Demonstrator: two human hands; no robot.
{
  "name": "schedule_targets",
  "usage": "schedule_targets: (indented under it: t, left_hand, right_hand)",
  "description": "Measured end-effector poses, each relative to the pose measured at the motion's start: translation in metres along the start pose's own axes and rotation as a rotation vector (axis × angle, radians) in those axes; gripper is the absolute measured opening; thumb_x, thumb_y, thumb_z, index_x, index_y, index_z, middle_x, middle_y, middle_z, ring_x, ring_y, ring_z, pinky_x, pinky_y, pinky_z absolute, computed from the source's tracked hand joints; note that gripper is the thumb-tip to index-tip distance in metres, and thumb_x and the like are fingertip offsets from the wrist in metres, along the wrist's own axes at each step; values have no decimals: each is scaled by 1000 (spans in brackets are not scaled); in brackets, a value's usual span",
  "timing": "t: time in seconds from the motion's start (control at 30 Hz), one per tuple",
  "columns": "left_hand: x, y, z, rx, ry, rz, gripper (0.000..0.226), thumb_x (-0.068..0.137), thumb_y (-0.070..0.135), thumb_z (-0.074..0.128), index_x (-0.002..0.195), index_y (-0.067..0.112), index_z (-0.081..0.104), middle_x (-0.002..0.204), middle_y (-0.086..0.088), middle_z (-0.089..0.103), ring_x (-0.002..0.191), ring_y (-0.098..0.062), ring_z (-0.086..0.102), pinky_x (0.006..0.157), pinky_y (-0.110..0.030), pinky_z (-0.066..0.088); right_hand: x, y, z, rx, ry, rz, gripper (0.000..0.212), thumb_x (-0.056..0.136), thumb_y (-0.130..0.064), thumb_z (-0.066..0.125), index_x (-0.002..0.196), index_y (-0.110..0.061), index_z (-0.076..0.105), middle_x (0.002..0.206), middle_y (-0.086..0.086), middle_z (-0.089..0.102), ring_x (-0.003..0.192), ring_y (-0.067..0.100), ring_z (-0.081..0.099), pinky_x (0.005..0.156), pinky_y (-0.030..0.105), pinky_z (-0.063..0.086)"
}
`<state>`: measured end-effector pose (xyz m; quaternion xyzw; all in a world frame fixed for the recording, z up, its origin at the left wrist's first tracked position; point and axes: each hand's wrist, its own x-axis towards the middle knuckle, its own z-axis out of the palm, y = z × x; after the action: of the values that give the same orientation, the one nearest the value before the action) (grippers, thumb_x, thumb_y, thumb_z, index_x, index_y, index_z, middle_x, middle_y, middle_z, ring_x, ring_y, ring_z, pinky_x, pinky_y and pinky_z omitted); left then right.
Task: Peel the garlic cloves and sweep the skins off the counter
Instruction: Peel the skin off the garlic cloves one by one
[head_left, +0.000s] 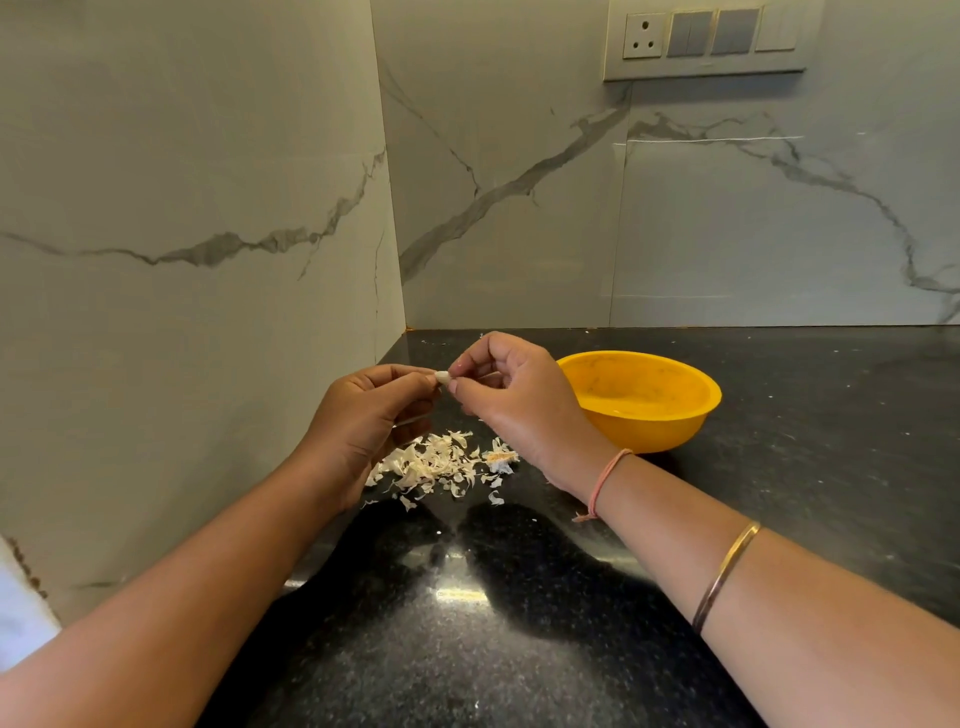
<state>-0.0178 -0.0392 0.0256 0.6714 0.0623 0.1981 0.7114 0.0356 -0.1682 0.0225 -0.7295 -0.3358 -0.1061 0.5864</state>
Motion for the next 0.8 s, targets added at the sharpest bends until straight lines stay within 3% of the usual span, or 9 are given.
schedule_targets:
  t: [0.07,0.17,0.37,0.53,0.8]
  left_hand:
    - [0,-1,0,59,1,35,11,87,6,59,81,10,67,71,-4,64,61,-8,58,51,-15,49]
    - [1,-1,-1,111,-2,56,12,87,7,59,80,11,68,71,-4,63,62,-10,57,51,-16,48]
    - [0,0,0,11,-2,-22,11,85,7,61,76,8,69,66,-3,66,60,-11,56,51,-16,49]
    - [-1,3,2,-53,13,-102,11,84,5,61,75,4,67,59,-2,66,54,-8,56,51,-15,51]
    - [-2,4,3,-73,20,-151,12,85,2,60,75,1,67,59,-4,65,52,-8,56,51,-16,52]
  right_hand:
    - [-1,0,1,-130,-10,-78,10,83,-6,66,87,-14,63,76,-4,62,64,3,56,59,12,47]
    - [-1,0,0,-246,-12,-138,10,84,-5,65,93,-11,67,79,-6,63,69,3,58,61,8,46]
    - [2,3,-2,-351,-10,-208,10,84,-2,63,88,-11,67,85,4,68,79,17,63,70,31,54]
    - [2,3,-4,-475,-29,-321,10,83,-1,62,87,-9,66,84,1,62,76,13,53,64,26,45]
    - [1,0,-5,-581,-49,-446,11,83,3,59,84,-5,65,84,8,63,75,22,56,61,34,47]
